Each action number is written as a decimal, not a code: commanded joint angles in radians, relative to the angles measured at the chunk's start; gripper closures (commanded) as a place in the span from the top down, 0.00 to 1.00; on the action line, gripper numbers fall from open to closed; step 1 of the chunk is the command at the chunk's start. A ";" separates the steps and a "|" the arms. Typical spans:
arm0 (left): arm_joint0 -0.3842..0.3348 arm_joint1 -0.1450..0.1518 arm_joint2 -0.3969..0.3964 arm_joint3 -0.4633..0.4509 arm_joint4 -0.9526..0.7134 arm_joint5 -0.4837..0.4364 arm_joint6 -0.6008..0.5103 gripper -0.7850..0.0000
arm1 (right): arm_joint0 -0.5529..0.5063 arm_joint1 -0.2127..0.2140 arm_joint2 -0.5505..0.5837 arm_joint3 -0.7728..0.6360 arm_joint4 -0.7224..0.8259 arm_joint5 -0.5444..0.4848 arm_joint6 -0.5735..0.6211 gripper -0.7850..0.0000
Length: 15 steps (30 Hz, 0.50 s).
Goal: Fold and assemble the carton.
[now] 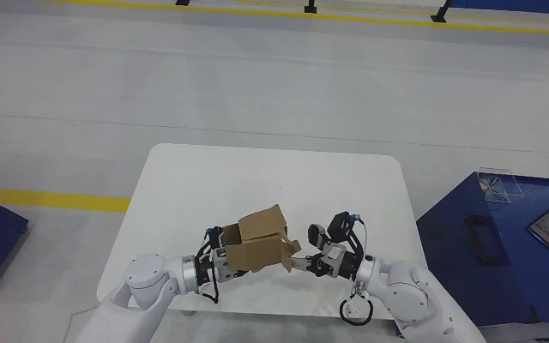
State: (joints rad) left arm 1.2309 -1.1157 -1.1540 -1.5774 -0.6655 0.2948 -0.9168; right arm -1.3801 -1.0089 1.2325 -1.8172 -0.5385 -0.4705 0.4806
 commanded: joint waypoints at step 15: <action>0.012 0.005 0.035 -0.036 0.072 -0.035 -0.036 0.00 | 0.017 0.008 0.091 0.009 0.093 0.000 0.032 1.00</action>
State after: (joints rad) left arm 1.2430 -1.1106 -1.1241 -1.6107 -0.5988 0.2603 -0.9507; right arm -1.3658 -0.9999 1.3302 -1.8062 -0.4407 -0.4718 0.5087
